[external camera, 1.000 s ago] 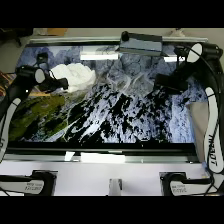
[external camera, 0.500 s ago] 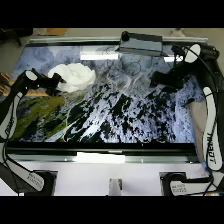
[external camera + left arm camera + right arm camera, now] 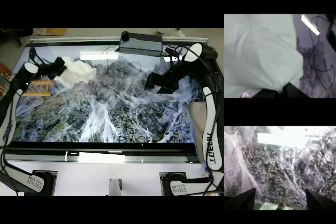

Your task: Fold the shirts.

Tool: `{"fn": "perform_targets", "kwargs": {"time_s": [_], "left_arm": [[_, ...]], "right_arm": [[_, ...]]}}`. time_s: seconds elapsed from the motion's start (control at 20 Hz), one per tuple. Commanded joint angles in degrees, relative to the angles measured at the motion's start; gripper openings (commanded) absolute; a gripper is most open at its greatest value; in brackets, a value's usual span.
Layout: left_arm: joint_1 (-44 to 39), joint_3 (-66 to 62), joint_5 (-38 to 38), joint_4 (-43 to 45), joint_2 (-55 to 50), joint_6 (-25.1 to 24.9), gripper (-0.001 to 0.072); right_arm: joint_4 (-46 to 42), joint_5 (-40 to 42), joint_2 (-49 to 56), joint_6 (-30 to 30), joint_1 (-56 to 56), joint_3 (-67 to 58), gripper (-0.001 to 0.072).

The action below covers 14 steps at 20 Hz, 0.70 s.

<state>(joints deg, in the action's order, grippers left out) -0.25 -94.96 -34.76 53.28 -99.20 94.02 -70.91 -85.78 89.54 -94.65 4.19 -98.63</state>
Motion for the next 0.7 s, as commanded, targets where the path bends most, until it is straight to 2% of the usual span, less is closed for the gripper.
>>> {"fn": "perform_targets", "kwargs": {"time_s": [0.0, 0.05, 0.15, 0.2, 0.3, 0.35, 0.4, 0.5, 0.6, 0.65], "left_arm": [[-5.77, -1.42, -1.77, -0.76, 16.48, -26.08, 0.0033], [-8.13, -1.42, -2.99, -0.39, 21.97, -28.52, 0.0033], [-13.66, -1.4, -6.54, 3.54, 31.12, -27.04, 0.0033], [-16.7, -1.29, -10.12, 8.57, 34.12, -24.13, 0.0032], [-23.34, -1.14, -22.56, 20.92, 36.59, -10.47, 0.0033], [-26.38, -0.04, -26.99, 24.79, 36.5, -6.27, 0.0033], [-29.49, 2.95, -28.17, 27.19, 36.35, -3.96, 0.0033], [-34.27, 12.35, -22.67, 28.24, 36.06, -0.61, 0.0033], [-37.75, 24.46, -11.3, 28.17, 33.81, 4.33, 0.0034], [-38.93, 28.63, -6.27, 27.78, 31.69, 8.39, 0.0034]], "right_arm": [[0.92, 4.52, 0.0, 1.92, -0.04, -0.04, 0.0671], [0.9, 6.91, -0.02, 2.38, -0.04, -0.07, 0.0665], [0.79, 6.69, -0.5, 3.58, -0.04, -0.96, 0.0607], [0.5, 4.22, -1.33, 4.33, -0.04, -1.75, 0.0607], [-2.99, -0.59, -5.38, 5.77, -0.04, -2.84, 0.0611], [-5.66, -2.14, -8.17, 5.77, -0.04, -2.84, 0.0617], [-8.61, -3.48, -11.13, 5.77, -0.04, -2.84, 0.0617], [-13.14, -5.57, -17.18, 5.18, -0.04, -2.84, 0.0617], [-13.57, -6.4, -21.53, 3.43, -0.04, -2.84, 0.0616], [-13.0, -7.08, -22.82, 2.6, -0.04, -2.82, 0.0615]]}}
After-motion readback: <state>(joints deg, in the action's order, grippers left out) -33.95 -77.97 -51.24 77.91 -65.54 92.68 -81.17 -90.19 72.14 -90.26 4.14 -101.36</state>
